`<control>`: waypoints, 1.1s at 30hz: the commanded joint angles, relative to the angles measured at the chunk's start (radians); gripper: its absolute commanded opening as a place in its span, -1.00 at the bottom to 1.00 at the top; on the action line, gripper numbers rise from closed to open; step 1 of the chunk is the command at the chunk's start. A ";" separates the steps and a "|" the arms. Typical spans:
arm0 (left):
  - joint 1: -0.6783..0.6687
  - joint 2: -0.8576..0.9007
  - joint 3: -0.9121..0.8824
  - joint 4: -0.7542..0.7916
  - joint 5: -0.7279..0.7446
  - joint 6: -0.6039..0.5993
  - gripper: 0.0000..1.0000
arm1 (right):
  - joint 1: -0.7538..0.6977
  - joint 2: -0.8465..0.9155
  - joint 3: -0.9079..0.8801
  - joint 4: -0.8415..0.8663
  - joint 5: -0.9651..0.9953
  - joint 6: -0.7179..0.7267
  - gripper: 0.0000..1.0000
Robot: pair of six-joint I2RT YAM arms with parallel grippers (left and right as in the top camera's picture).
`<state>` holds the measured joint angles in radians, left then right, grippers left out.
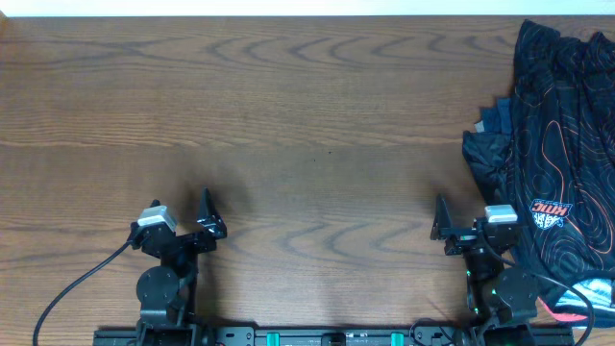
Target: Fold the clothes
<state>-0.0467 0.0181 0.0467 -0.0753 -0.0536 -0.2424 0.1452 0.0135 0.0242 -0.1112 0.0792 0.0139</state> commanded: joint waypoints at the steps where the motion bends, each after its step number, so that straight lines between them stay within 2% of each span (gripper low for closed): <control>1: 0.005 0.044 0.058 -0.051 0.043 -0.006 0.96 | 0.011 0.036 0.063 -0.059 0.042 0.019 0.97; 8: 0.005 0.280 0.280 -0.217 0.046 -0.006 0.96 | 0.003 0.288 0.244 -0.150 0.079 0.019 0.98; 14: 0.005 0.566 0.519 -0.400 0.046 -0.005 0.96 | -0.056 0.654 0.489 -0.273 0.045 0.018 0.98; 18: 0.005 0.753 0.685 -0.557 0.047 -0.005 0.96 | -0.124 0.937 0.703 -0.465 0.032 0.017 0.99; 23: 0.005 0.898 0.801 -0.662 0.046 -0.005 0.96 | -0.155 1.215 0.912 -0.589 0.024 0.014 0.99; 26: 0.005 0.941 0.802 -0.666 0.047 -0.006 0.96 | -0.159 1.312 0.924 -0.532 0.066 -0.058 0.99; 33: 0.005 1.003 0.802 -0.672 0.046 -0.006 0.96 | -0.201 1.554 0.924 -0.359 0.156 -0.067 0.90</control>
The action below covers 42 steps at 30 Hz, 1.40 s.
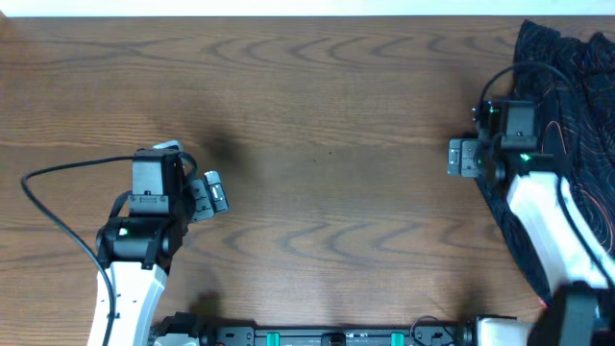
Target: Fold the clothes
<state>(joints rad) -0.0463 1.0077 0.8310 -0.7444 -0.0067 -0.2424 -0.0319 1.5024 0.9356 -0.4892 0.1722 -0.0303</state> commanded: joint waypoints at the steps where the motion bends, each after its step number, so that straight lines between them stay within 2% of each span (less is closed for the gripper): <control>1: 0.005 0.018 0.017 -0.003 -0.001 -0.006 0.96 | -0.030 0.098 0.012 0.036 0.067 -0.023 0.85; 10: 0.005 0.024 0.018 -0.003 -0.001 -0.006 0.96 | -0.043 0.283 0.012 0.161 0.067 -0.023 0.59; 13: 0.005 0.024 0.017 -0.003 -0.001 -0.006 0.96 | -0.048 0.326 0.012 0.188 0.069 -0.023 0.40; 16: 0.005 0.024 0.017 -0.003 -0.001 -0.006 0.96 | -0.061 0.356 0.012 0.195 0.072 -0.022 -0.05; 17: 0.005 0.024 0.018 -0.003 -0.001 -0.006 0.96 | -0.064 0.357 0.012 0.194 0.076 -0.017 -0.34; 18: 0.005 0.024 0.018 -0.003 -0.001 -0.006 0.96 | -0.067 0.357 0.012 0.194 0.080 -0.010 -0.77; 19: 0.005 0.024 0.017 -0.003 -0.001 -0.006 0.96 | -0.069 0.355 0.013 0.193 0.088 0.002 -0.98; 23: 0.005 0.024 0.018 -0.003 -0.001 -0.006 0.96 | -0.072 0.299 0.021 0.163 0.088 0.026 -0.98; 27: 0.005 0.024 0.018 -0.003 -0.001 -0.005 0.96 | -0.072 0.166 0.091 0.076 0.072 0.026 -0.98; 32: 0.005 0.024 0.017 -0.003 -0.001 -0.006 0.96 | -0.070 -0.035 0.268 -0.110 -0.158 0.025 -0.98; 35: 0.005 0.024 0.018 -0.003 -0.001 -0.006 0.96 | -0.053 -0.111 0.293 -0.138 -0.229 0.026 -0.96; 42: 0.005 0.024 0.018 -0.003 -0.001 -0.006 0.96 | 0.076 -0.128 0.292 -0.209 -0.536 0.032 -0.97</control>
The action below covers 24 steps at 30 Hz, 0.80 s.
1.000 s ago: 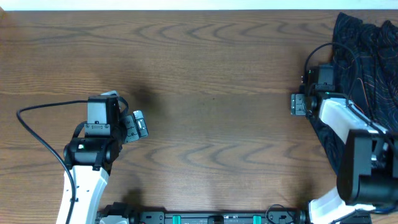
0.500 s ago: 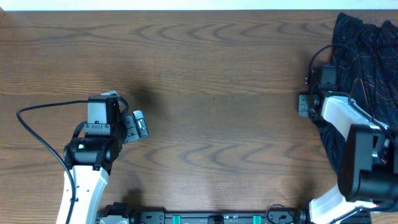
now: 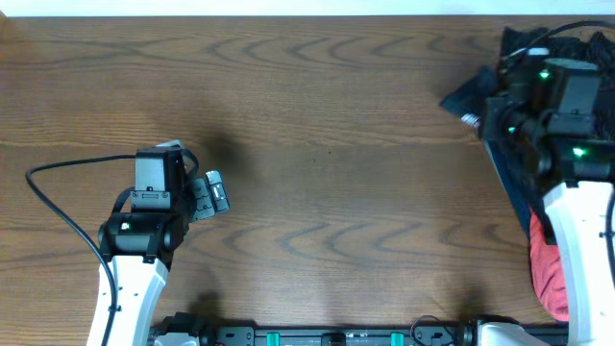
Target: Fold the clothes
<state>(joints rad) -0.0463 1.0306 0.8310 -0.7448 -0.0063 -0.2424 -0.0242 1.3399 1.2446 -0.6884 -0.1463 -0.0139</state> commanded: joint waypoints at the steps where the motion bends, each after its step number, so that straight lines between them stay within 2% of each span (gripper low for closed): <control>1: 0.005 0.001 0.018 -0.003 -0.001 -0.006 0.96 | 0.107 0.039 -0.017 -0.008 -0.274 0.036 -0.98; 5: 0.005 0.001 0.018 -0.002 -0.001 -0.006 0.96 | 0.291 0.071 -0.018 0.036 -0.338 0.124 -0.98; 12: 0.005 0.001 0.018 0.005 -0.001 -0.006 0.96 | 0.657 0.226 -0.018 0.087 -0.278 0.126 -0.97; 16: 0.005 0.001 0.018 0.005 -0.001 -0.006 0.96 | 0.792 0.332 -0.018 0.110 -0.192 0.134 -0.94; 19: 0.004 0.001 0.018 0.005 0.015 -0.006 0.96 | 0.818 0.347 -0.016 0.137 -0.019 0.179 -0.56; 20: 0.004 0.001 0.018 0.005 0.057 -0.006 0.96 | 0.809 0.335 -0.004 0.140 0.072 0.206 -0.07; 21: 0.004 0.001 0.017 0.005 0.092 -0.006 0.95 | 0.802 0.330 0.003 0.139 0.102 0.212 0.12; 24: 0.004 0.002 0.014 0.004 0.277 -0.006 0.96 | 0.747 0.278 0.050 0.122 0.204 0.212 0.41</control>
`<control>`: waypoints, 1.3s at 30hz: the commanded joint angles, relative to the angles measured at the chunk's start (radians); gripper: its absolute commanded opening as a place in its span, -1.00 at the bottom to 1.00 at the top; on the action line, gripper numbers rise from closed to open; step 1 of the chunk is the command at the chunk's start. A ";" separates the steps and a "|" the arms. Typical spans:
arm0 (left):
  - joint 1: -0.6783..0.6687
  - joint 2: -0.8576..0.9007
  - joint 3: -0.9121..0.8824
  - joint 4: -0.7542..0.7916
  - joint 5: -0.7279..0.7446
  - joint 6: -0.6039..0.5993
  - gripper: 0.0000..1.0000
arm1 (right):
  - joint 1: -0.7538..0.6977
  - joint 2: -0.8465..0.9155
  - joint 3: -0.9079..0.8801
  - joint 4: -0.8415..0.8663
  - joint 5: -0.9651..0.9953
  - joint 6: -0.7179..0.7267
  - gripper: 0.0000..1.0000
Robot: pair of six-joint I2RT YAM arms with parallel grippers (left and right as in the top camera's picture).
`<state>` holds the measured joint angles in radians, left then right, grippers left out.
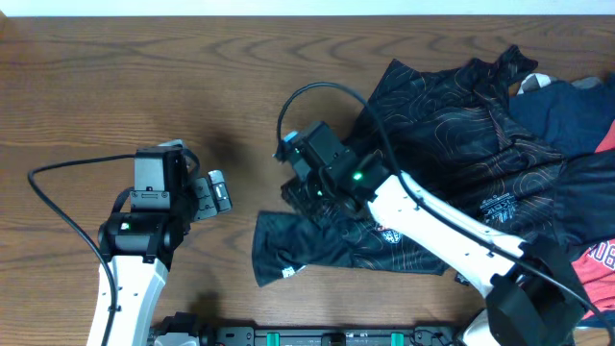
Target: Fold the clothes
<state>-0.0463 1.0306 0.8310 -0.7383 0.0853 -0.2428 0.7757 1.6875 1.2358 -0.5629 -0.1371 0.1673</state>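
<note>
A dark shirt with an orange contour pattern (452, 144) lies spread from the table's right side to its middle, one part bunched toward the front (307, 245). My right gripper (296, 188) sits at the shirt's left edge, reaching in from the front right. Its fingers are hidden under the wrist, and the cloth is drawn toward them as if pinched. My left gripper (213, 192) hovers over bare table to the left, open and empty, a short gap from the shirt.
A navy garment (567, 111) and a red one (594, 258) lie at the right edge, partly under the patterned shirt. Wooden table (144, 77) extends to the left and back. A cable (58, 207) loops beside the left arm.
My right gripper was at the clothes pile at the far right; now it is at the table's middle with the patterned shirt stretched out behind it. The left arm has not moved.
Both arms were folded at the front edge, with the clothes heaped at the right. Then both were raised, the right beside the pile. Then the right was on the pile's edge. Now the patterned shirt lies across the middle of the table.
</note>
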 commanded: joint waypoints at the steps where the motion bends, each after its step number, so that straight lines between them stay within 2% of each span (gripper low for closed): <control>1: 0.002 0.003 0.008 -0.002 0.259 -0.018 0.96 | -0.075 -0.089 0.073 -0.016 0.218 0.031 0.46; 4: -0.024 0.011 -0.018 -0.022 0.380 -0.134 0.96 | -0.161 -0.159 0.105 -0.069 0.259 0.047 0.46; 10: -0.175 0.060 -0.092 -0.095 0.448 -0.407 0.95 | -0.385 -0.266 0.106 -0.237 0.261 0.103 0.57; 16: -0.386 0.150 -0.155 -0.018 0.442 -0.640 0.96 | -0.557 -0.287 0.106 -0.364 0.261 0.102 0.61; 19: -0.477 0.213 -0.172 0.039 0.363 -0.726 0.96 | -0.608 -0.287 0.106 -0.401 0.261 0.103 0.62; 23: -0.560 0.306 -0.173 0.065 0.221 -0.781 0.96 | -0.633 -0.287 0.106 -0.430 0.261 0.102 0.63; 29: -0.594 0.441 -0.172 0.134 0.178 -0.791 0.97 | -0.633 -0.287 0.106 -0.446 0.261 0.102 0.62; 30: -0.594 0.462 -0.172 0.151 0.175 -0.791 0.86 | -0.633 -0.287 0.106 -0.448 0.261 0.102 0.61; 32: -0.594 0.489 -0.172 0.172 0.161 -0.790 0.40 | -0.633 -0.287 0.106 -0.455 0.261 0.102 0.59; 33: -0.594 0.496 -0.172 0.179 0.148 -0.786 0.06 | -0.633 -0.287 0.106 -0.460 0.261 0.102 0.58; 35: -0.589 0.495 -0.172 0.180 0.097 -0.782 -0.86 | -0.634 -0.289 0.106 -0.474 0.261 0.102 0.57; 37: -0.557 0.483 -0.164 0.179 0.040 -0.741 -0.88 | -0.634 -0.289 0.106 -0.480 0.262 0.102 0.57; 39: -0.486 0.465 -0.133 0.163 -0.026 -0.651 -0.88 | -0.635 -0.289 0.106 -0.482 0.262 0.102 0.57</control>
<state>-0.6010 1.4960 0.6731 -0.5674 0.2157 -0.9882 0.1493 1.4021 1.3350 -1.0401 0.1135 0.2565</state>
